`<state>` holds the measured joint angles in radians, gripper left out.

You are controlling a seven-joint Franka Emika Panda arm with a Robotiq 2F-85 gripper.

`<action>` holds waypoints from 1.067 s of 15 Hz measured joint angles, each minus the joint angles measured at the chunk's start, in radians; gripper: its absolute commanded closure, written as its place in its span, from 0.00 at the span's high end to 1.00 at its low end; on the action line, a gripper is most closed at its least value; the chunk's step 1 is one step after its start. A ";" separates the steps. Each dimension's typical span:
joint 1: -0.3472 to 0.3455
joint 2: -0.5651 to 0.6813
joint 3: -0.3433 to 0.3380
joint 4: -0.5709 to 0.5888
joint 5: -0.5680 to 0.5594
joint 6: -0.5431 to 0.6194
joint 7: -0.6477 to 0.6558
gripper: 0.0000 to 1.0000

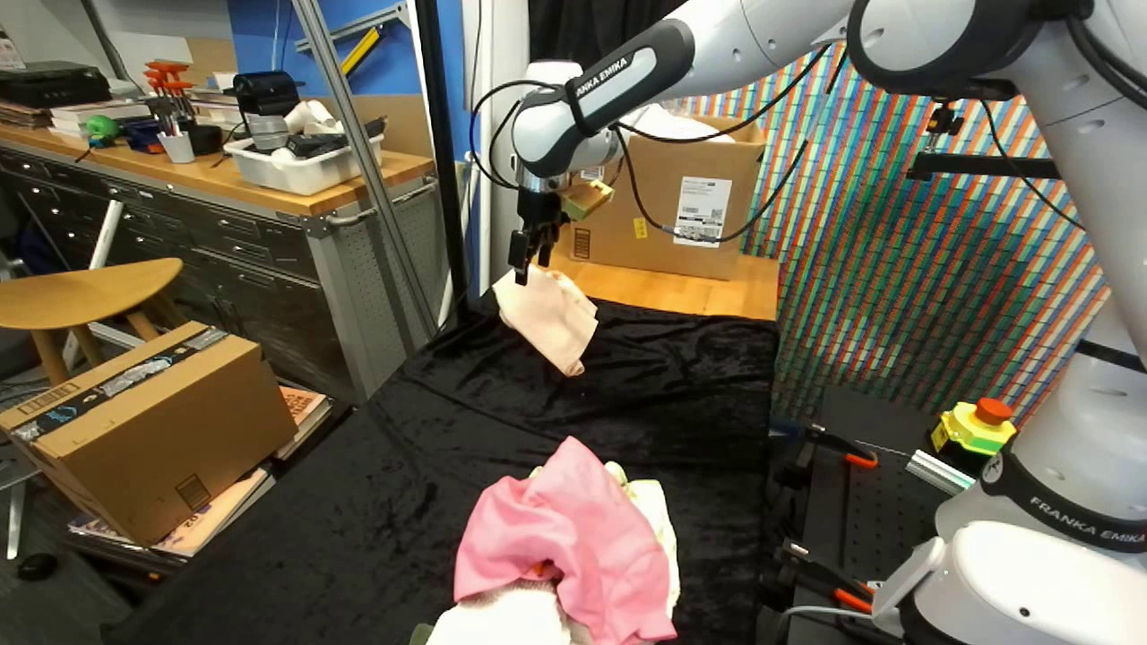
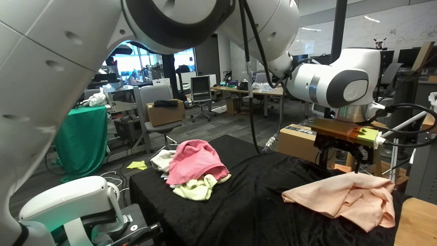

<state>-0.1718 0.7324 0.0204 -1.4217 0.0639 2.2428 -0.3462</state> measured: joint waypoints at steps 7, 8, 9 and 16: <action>-0.036 0.120 0.000 0.156 0.012 -0.086 0.063 1.00; -0.040 0.134 0.000 0.174 0.014 -0.097 0.072 1.00; -0.044 0.148 -0.001 0.191 0.015 -0.105 0.082 1.00; -0.062 0.213 -0.001 0.273 0.025 -0.150 0.126 1.00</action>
<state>-0.2339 0.9453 0.0197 -1.1488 0.0888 2.0932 -0.2205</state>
